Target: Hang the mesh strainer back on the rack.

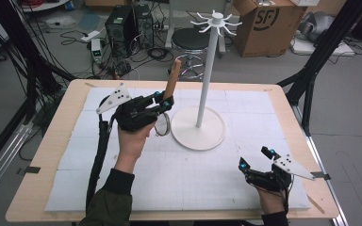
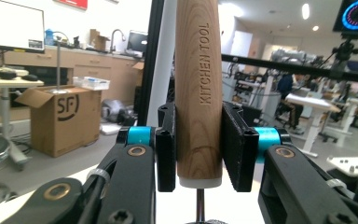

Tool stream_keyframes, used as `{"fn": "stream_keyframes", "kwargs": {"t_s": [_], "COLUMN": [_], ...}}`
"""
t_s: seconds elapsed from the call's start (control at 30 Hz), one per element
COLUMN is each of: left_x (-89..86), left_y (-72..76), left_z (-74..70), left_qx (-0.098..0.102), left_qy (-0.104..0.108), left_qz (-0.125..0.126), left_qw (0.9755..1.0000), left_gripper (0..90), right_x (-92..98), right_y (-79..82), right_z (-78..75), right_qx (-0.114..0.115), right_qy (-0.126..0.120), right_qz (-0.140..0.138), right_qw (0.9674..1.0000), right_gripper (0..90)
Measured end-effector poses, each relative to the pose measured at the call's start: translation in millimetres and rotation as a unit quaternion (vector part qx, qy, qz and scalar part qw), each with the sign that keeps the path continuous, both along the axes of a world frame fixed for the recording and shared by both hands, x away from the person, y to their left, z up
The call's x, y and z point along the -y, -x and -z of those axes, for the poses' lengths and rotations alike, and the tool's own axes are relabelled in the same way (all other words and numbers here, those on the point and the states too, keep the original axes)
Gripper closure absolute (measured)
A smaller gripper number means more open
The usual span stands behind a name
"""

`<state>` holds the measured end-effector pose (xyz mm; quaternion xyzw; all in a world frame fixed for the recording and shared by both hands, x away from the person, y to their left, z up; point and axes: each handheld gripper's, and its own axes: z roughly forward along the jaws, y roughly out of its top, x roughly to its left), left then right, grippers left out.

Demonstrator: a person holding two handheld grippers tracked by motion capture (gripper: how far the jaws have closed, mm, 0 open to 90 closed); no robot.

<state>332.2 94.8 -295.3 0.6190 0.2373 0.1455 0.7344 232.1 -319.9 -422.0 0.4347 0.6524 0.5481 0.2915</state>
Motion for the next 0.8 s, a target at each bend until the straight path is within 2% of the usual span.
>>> {"fn": "stream_keyframes", "kwargs": {"t_s": [0.2,0.37,0.43,0.57,0.7,0.8], "left_x": [9.8,19.7,23.1,22.8,23.3,27.9], "left_y": [-6.2,-14.7,-17.1,-23.8,-28.3,-30.2], "left_z": [-7.6,-18.7,-23.1,-31.8,-43.0,-49.8], "left_qx": [0.016,0.018,0.025,0.034,0.041,0.045], "left_qy": [0.021,0.026,0.021,0.028,0.039,0.035], "left_qz": [0.009,0.018,0.017,0.01,0.014,0.018], "left_qw": [0.9996,0.9993,0.9993,0.999,0.9983,0.9982], "left_gripper": [69.1,69.1,69.1,69.1,69.1,69.1], "right_x": [-1.6,-2.1,-1.9,-2.5,-1.7,0.5], "right_y": [-0.6,-0.8,-1.2,-0.7,0.6,0.8], "right_z": [0.7,0.4,0.7,0.9,1.4,1.5], "right_qx": [0.002,0.002,0.001,0.003,0.001,0.001], "right_qy": [0.001,0.0,-0.002,0.001,0.006,0.002], "right_qz": [-0.009,-0.011,-0.01,-0.012,-0.013,-0.01], "right_qw": [1.0,0.9999,0.9999,0.9999,0.9999,0.9999], "right_gripper": [4.3,4.3,4.3,4.3,4.3,4.3]}}
